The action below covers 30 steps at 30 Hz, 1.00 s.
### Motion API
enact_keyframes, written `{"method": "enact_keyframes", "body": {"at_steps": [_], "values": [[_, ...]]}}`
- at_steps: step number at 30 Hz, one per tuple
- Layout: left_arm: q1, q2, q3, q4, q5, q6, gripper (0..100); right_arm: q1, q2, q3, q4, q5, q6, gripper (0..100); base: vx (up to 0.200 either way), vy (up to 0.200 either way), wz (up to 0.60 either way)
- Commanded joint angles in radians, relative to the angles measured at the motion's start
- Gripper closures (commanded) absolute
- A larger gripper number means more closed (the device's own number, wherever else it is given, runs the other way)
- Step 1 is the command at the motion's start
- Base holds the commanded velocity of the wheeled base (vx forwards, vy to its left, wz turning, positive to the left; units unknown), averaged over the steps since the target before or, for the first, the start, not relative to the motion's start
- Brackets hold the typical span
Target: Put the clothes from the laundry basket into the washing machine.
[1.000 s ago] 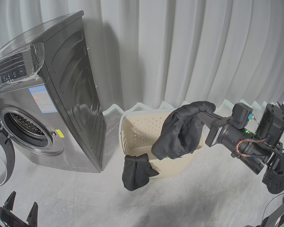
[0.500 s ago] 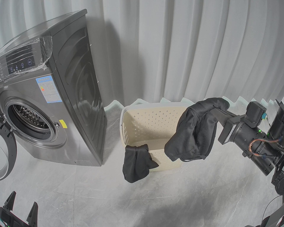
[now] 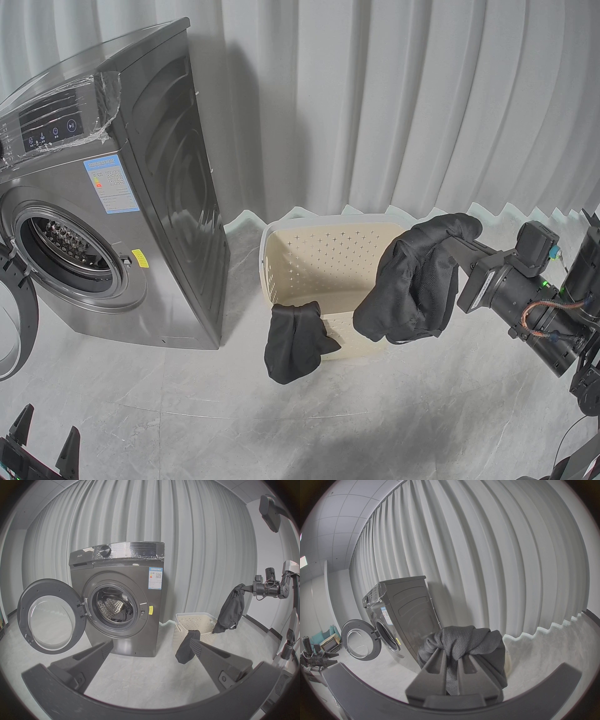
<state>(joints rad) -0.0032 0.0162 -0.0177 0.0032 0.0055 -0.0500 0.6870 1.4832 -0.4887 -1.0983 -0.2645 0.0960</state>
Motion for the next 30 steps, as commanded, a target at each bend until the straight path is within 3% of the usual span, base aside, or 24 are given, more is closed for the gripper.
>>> {"method": "enact_keyframes", "body": {"at_steps": [1,30], "values": [[0.0,-0.016,0.015,0.0,0.001,-0.001,0,0.002,0.011,0.002,0.0,0.001,0.001,100,0.0,0.2,0.0],[0.0,-0.016,0.015,0.0,0.001,-0.001,0,0.02,0.026,0.006,-0.002,0.007,0.005,100,0.0,0.2,0.0]]}}
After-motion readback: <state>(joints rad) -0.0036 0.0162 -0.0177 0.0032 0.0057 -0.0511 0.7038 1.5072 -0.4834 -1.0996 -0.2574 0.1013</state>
